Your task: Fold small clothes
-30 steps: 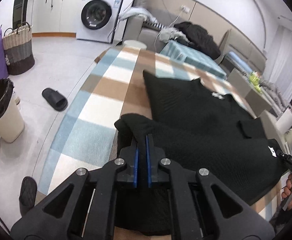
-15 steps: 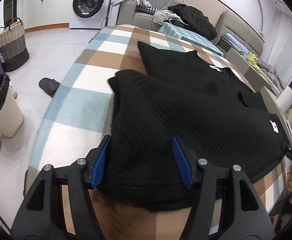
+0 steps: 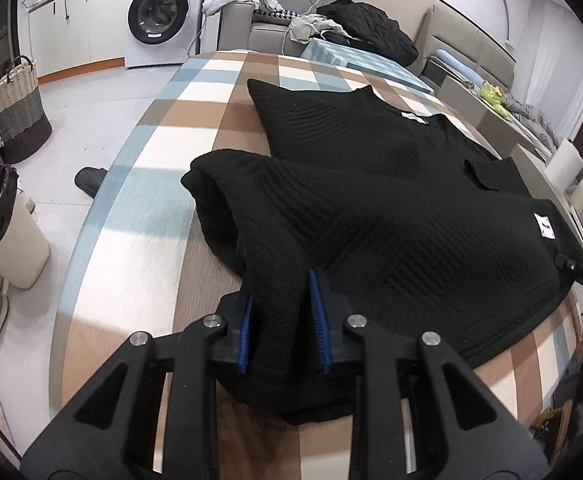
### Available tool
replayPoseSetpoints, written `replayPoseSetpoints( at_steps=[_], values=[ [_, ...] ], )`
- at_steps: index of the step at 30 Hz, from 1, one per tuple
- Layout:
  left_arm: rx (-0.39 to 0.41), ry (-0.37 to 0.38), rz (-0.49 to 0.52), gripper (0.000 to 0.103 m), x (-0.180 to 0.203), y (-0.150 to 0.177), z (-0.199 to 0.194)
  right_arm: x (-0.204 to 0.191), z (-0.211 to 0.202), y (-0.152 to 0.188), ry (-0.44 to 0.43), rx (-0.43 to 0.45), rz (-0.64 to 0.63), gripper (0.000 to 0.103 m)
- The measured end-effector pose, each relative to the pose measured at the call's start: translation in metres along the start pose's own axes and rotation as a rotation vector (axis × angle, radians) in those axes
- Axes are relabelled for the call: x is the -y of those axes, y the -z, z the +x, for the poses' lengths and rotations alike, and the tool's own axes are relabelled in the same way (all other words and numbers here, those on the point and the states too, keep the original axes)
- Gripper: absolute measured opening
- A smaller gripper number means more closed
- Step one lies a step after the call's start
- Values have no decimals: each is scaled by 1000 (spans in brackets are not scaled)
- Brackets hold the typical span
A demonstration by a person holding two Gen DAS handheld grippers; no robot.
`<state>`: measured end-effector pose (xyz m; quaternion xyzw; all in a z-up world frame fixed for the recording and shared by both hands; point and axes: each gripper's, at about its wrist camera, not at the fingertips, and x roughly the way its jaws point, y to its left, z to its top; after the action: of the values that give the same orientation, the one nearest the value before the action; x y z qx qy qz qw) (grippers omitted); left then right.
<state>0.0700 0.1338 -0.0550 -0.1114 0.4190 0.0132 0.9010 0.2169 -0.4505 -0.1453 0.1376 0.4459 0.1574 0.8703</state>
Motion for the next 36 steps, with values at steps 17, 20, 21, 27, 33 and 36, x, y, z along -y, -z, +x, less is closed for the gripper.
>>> replayPoseSetpoints(
  at_steps=[17, 20, 21, 27, 33, 36],
  values=[
    [70, 80, -36, 50, -8, 38, -85, -8, -78, 25, -20, 125, -75, 51],
    [69, 119, 13, 51, 9, 40, -90, -19, -85, 24, -108, 141, -84, 52],
    [66, 114, 28, 51, 13, 41, -89, -21, -83, 23, -130, 137, -79, 53],
    [3, 55, 35, 51, 14, 48, -77, -23, -66, 31, -97, 74, -67, 53],
    [21, 15, -4, 51, -9, 48, -83, -12, -54, 40, -87, 36, -29, 53],
    [63, 1, -72, 56, -29, 43, -86, -11, -54, 42, -86, 37, -27, 53]
  ],
)
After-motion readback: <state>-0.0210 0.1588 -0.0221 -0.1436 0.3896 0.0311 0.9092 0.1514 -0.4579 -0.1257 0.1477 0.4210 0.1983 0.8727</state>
